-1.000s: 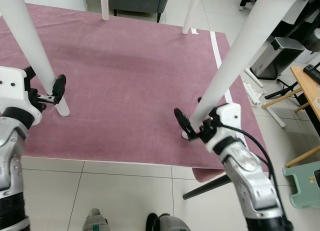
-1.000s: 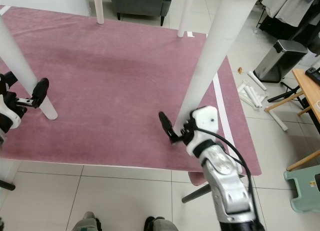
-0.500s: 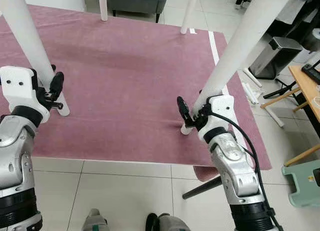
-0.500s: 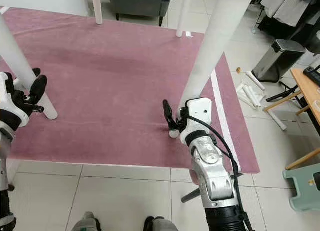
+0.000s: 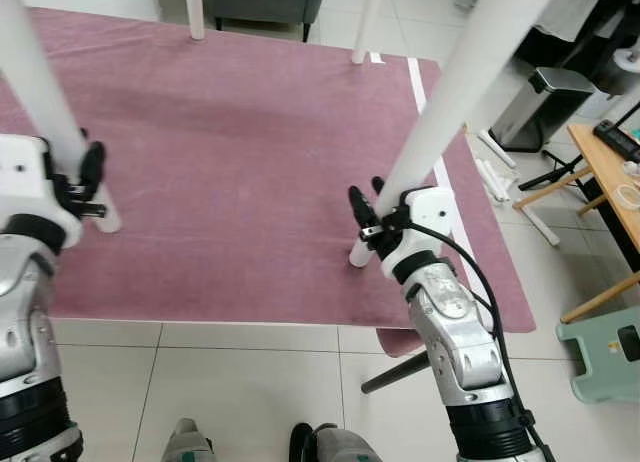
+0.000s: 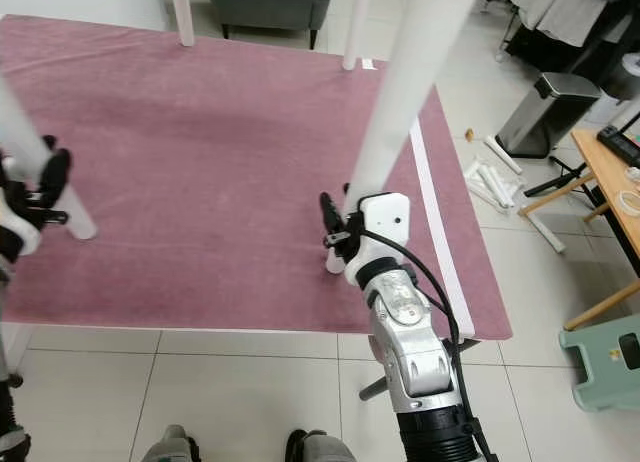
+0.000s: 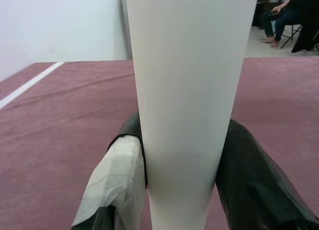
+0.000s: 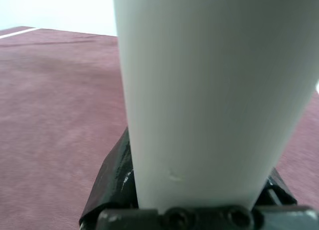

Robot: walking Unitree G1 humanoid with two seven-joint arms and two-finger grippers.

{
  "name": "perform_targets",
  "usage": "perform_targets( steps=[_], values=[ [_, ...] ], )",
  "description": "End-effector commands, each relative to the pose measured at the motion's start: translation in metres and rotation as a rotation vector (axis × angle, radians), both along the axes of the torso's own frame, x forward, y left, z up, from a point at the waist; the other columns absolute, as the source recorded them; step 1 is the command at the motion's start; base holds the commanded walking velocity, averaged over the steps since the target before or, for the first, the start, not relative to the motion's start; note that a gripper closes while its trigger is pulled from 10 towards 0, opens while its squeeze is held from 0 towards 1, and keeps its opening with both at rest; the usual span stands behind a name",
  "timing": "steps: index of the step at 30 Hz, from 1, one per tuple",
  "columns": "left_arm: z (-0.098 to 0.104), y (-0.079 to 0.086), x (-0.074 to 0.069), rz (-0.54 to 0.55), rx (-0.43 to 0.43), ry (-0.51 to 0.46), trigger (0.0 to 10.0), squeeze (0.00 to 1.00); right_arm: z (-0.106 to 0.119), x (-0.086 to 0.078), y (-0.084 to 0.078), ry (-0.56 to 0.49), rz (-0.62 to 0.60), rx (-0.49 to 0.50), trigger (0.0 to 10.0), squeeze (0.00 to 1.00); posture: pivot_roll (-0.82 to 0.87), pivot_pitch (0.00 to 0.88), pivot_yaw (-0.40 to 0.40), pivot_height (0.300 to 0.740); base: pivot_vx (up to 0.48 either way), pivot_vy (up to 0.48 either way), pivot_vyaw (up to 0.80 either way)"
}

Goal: Building children table

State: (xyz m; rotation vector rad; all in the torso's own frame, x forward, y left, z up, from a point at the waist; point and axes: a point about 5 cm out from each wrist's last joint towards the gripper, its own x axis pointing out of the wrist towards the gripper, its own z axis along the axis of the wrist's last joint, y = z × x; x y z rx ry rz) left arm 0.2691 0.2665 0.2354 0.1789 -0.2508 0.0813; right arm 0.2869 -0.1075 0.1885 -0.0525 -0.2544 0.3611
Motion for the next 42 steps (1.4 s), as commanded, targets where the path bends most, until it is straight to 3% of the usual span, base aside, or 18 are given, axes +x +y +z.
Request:
perform_targets(
  steps=[1,2,11,12,14,19,20,21,25,28,29,31,35,36,38,40,42],
  values=[
    [0.025,0.014,-0.011,0.245,-0.019,-0.149,0.0,0.00,0.014,-0.004,0.010,-0.069,0.070,-0.005,0.0,0.00,0.19,0.134,-0.085,0.740,0.000,0.000,0.00],
    [0.016,0.008,-0.008,0.181,-0.004,-0.073,10.0,0.00,0.011,-0.003,0.012,-0.054,0.079,-0.028,10.0,0.00,0.19,0.134,-0.085,0.740,0.000,0.000,0.00],
    [-0.009,-0.016,-0.007,0.023,0.005,0.056,10.0,0.00,0.003,-0.001,0.007,-0.028,0.039,-0.059,10.0,0.00,0.18,0.138,-0.082,0.740,0.000,0.000,0.00],
    [-0.013,-0.019,-0.008,0.004,0.009,0.066,10.0,1.00,0.000,-0.001,0.006,-0.020,0.028,-0.068,10.0,0.00,0.18,0.138,-0.081,0.740,0.000,0.000,0.00],
    [-0.012,-0.020,-0.010,-0.026,0.012,0.058,10.0,1.00,-0.004,-0.002,0.004,-0.011,0.020,-0.082,10.0,0.00,0.18,0.139,-0.081,0.740,0.000,0.000,0.00],
    [-0.009,-0.012,-0.009,0.050,0.003,0.038,10.0,1.00,-0.006,-0.003,0.004,-0.004,0.035,-0.084,10.0,0.00,0.19,0.141,-0.081,0.740,0.000,0.000,0.00],
    [-0.007,-0.007,-0.010,0.094,0.008,0.023,10.0,0.68,-0.008,-0.006,0.005,0.007,0.073,-0.084,10.0,0.00,0.19,0.141,-0.081,0.740,0.000,0.000,0.00],
    [-0.005,-0.001,-0.013,0.145,0.024,0.014,10.0,0.00,-0.011,-0.011,0.007,0.024,0.138,-0.094,10.0,0.00,0.19,0.143,-0.080,0.740,0.000,0.000,0.00],
    [-0.003,0.006,-0.018,0.212,0.047,0.005,10.0,0.00,-0.016,-0.019,0.008,0.055,0.226,-0.116,10.0,0.00,0.19,0.144,-0.081,0.740,0.000,0.000,0.00],
    [-0.010,0.012,-0.030,0.260,0.059,0.027,10.0,0.00,-0.026,-0.024,-0.015,0.098,0.228,-0.185,10.0,0.00,0.19,0.147,-0.081,0.740,0.000,0.000,0.00],
    [-0.015,0.010,-0.035,0.250,0.064,0.050,10.0,0.00,-0.027,-0.019,-0.030,0.103,0.150,-0.209,10.0,0.00,0.19,0.147,-0.081,0.740,0.000,0.000,0.00],
    [-0.015,0.010,-0.035,0.250,0.064,0.050,10.0,0.00,-0.027,-0.019,-0.030,0.103,0.150,-0.209,10.0,0.00,0.19,0.147,-0.081,0.740,0.000,0.000,0.00],
    [-0.022,0.008,-0.039,0.226,0.051,0.075,10.0,0.00,-0.027,-0.014,-0.044,0.102,0.064,-0.206,10.0,0.00,0.19,0.146,-0.079,0.740,0.000,0.000,0.00],
    [-0.031,0.002,-0.042,0.174,0.041,0.112,10.0,0.00,-0.025,-0.008,-0.054,0.101,-0.008,-0.188,10.0,0.00,0.18,0.144,-0.075,0.740,0.000,0.000,0.00],
    [-0.031,0.002,-0.042,0.174,0.041,0.112,10.0,0.00,-0.025,-0.008,-0.054,0.101,-0.008,-0.188,10.0,0.00,0.18,0.144,-0.075,0.740,0.000,0.000,0.00],
    [-0.046,-0.008,-0.046,0.095,0.034,0.171,10.0,0.00,-0.022,-0.002,-0.067,0.094,-0.101,-0.179,10.0,0.00,0.18,0.141,-0.070,0.740,0.000,0.000,0.00],
    [-0.054,-0.013,-0.047,0.067,0.030,0.202,10.0,0.00,-0.022,0.000,-0.069,0.083,-0.129,-0.208,10.0,0.00,0.18,0.139,-0.069,0.740,0.000,0.000,0.00]
  ],
)
